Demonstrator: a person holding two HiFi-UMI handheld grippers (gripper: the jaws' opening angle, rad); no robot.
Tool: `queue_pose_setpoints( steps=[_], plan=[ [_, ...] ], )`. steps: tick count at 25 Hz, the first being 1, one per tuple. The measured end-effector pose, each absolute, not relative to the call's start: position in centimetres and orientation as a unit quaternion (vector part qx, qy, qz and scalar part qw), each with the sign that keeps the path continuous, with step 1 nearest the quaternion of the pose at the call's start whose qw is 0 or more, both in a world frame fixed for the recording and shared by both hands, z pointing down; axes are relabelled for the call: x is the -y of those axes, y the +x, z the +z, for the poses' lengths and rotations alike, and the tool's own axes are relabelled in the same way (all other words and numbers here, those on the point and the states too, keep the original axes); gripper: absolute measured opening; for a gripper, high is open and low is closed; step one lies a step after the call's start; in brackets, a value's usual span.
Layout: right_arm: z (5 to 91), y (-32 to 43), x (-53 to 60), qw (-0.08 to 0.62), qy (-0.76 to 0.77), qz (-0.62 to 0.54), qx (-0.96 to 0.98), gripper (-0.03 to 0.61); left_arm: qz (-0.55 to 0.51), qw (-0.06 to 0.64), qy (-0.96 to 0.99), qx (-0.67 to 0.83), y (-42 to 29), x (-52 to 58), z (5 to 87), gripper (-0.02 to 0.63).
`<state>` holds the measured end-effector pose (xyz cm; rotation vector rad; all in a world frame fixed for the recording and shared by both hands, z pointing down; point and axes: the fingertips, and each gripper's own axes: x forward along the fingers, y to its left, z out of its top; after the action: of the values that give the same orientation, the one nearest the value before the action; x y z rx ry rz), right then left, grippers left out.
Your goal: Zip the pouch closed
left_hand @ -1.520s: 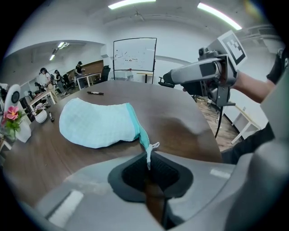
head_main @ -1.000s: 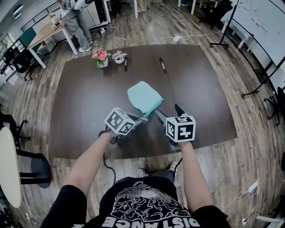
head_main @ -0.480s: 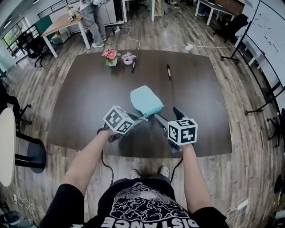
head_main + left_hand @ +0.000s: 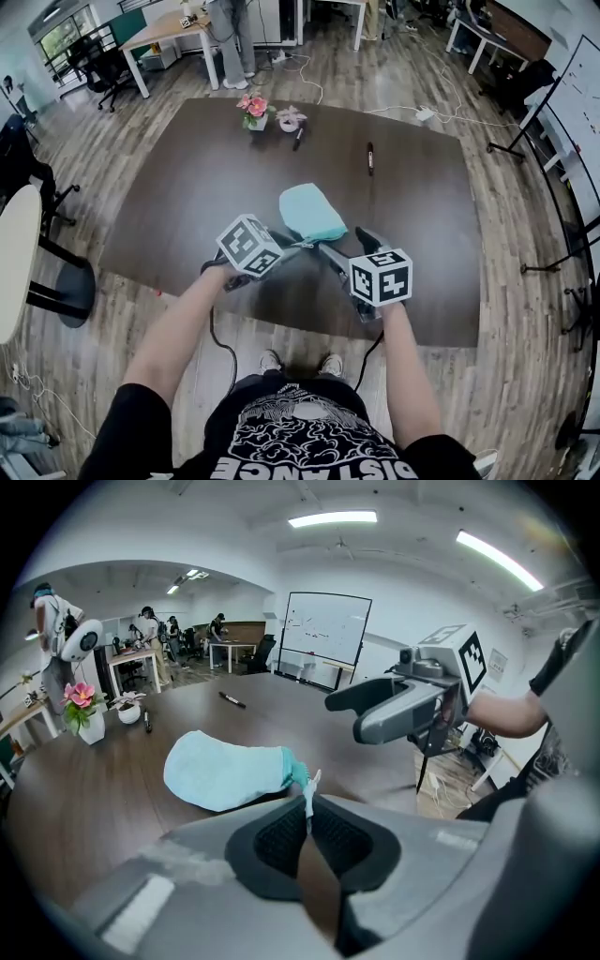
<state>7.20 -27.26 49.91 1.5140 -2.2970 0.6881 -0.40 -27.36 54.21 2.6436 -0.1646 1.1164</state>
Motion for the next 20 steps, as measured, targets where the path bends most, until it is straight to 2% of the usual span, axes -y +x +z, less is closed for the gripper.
queue_pose_setpoints(
  steps=[11, 20],
  plan=[
    [51.4, 3.1, 26.8, 0.17, 0.415, 0.251, 0.858, 0.322, 0.382, 0.139, 0.91, 0.079, -0.9, 27.2, 53.7, 0.021],
    [51.9, 1.8, 26.8, 0.172, 0.371, 0.256, 0.876, 0.193, 0.377, 0.136, 0.913, 0.076, -0.1, 26.5, 53.1, 0.021]
  ],
)
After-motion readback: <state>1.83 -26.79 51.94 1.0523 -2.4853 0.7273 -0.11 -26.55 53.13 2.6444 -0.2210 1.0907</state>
